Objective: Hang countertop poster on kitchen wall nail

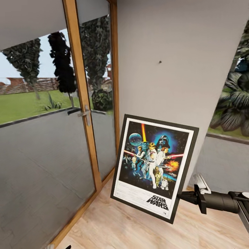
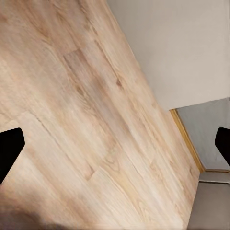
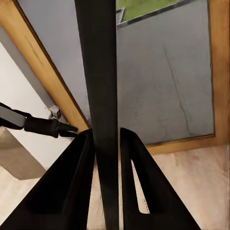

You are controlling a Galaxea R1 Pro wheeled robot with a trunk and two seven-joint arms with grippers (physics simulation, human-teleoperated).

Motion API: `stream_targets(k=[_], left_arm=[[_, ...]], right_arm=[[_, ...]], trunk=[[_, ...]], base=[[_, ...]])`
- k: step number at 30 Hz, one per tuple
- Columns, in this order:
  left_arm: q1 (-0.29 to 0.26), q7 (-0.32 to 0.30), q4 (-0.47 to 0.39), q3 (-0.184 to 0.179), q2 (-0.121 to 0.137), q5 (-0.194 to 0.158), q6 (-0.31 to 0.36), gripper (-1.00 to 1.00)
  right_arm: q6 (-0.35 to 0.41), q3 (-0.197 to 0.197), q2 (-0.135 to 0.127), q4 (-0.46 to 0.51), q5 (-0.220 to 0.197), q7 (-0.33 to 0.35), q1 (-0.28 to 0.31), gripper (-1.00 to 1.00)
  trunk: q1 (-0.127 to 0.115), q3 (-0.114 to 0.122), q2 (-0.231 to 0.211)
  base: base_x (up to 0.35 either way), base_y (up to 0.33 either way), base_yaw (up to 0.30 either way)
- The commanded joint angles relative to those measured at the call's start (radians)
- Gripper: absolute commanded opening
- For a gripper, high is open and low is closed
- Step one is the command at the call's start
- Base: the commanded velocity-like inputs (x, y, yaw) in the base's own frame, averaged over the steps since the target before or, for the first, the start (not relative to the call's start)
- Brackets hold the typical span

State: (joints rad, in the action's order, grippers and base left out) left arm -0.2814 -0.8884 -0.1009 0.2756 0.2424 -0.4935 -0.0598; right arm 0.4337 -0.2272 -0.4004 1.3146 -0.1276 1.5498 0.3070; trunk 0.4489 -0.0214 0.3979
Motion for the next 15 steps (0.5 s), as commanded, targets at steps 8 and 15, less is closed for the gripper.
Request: stream_targets(k=[8, 15], left_arm=[[-0.001, -0.003, 0.001, 0.002, 0.0, 0.006, -0.006, 1.0], [-0.001, -0.003, 0.001, 0.003, 0.0, 0.006, -0.006, 1.0]], right_arm=[[0.014, 0.0, -0.001, 0.0, -0.001, 0.006, 0.001, -1.0], [0.014, 0.0, -0.001, 0.0, -0.001, 0.006, 0.001, -1.0]], trunk=[[0.001, 0.004, 0.002], [0.001, 0.009, 0.002]], base=[[0.306, 0.134, -0.269], [0.318, -0.03, -0.274]])
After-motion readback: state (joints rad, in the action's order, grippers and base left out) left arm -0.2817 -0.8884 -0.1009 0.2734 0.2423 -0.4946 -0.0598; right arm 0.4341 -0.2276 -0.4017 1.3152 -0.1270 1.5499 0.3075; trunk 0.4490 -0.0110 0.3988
